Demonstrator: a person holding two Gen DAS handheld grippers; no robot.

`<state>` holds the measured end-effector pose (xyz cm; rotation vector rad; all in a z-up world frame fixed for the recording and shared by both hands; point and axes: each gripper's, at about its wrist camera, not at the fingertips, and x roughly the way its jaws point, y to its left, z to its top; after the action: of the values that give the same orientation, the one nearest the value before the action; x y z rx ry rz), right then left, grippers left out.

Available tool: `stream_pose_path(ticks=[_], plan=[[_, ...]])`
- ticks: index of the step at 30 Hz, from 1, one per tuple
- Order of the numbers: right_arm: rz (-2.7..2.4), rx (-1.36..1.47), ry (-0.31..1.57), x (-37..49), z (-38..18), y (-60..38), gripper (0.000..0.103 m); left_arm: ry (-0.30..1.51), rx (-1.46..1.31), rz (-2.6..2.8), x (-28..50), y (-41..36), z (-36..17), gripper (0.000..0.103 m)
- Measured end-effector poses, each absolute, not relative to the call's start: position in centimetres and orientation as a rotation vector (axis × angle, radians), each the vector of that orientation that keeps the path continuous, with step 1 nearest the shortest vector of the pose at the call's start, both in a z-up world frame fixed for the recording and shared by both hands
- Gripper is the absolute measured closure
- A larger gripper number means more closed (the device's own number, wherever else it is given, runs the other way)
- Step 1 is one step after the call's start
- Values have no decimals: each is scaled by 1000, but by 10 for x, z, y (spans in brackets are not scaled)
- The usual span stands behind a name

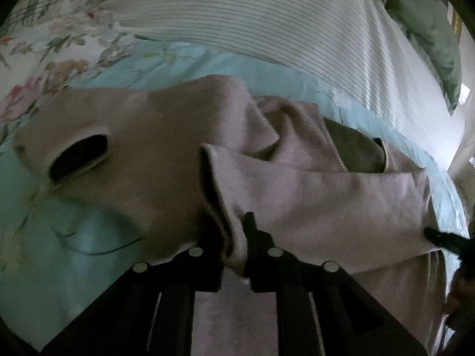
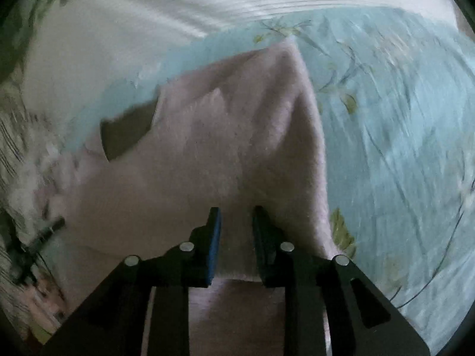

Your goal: Fold small clothes

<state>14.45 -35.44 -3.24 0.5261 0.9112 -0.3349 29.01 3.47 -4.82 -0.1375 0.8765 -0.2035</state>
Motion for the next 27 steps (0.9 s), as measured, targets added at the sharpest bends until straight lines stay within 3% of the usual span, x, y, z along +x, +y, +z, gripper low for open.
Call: stream_pose_path(ticks=[3,5,6,7,9,16,22,23,24,25,27], plan=[[-301,539,874,134,-18,-337,70,864,-151,-182,281,62,-40,88],[-255,542,856,127,-11,-321,49,858,-169,-174,277,82,-33,86],[-239,543,853,122,-9,-315,46,854,-172,-163,276,91,-29,75],[-217,544,854,121,-9,-306,44,845,-164,-139,275,99,-24,56],[-174,554,868,114,-12,-292,44,814,-150,-96,271,113,-16,36],[-115,609,936,102,-33,-260,44,829,-108,-42,286,134,-9,22],[-101,624,936,101,-30,-248,44,898,11,55,331,135,-31,22],[-100,621,937,102,-29,-247,44,907,28,94,338,138,-36,24],[-99,618,936,101,-28,-246,44,919,31,115,345,142,-41,39],[-99,619,935,101,-28,-246,44,929,18,117,350,148,-44,68],[-97,622,931,100,-27,-246,44,948,-33,94,355,159,-47,96]])
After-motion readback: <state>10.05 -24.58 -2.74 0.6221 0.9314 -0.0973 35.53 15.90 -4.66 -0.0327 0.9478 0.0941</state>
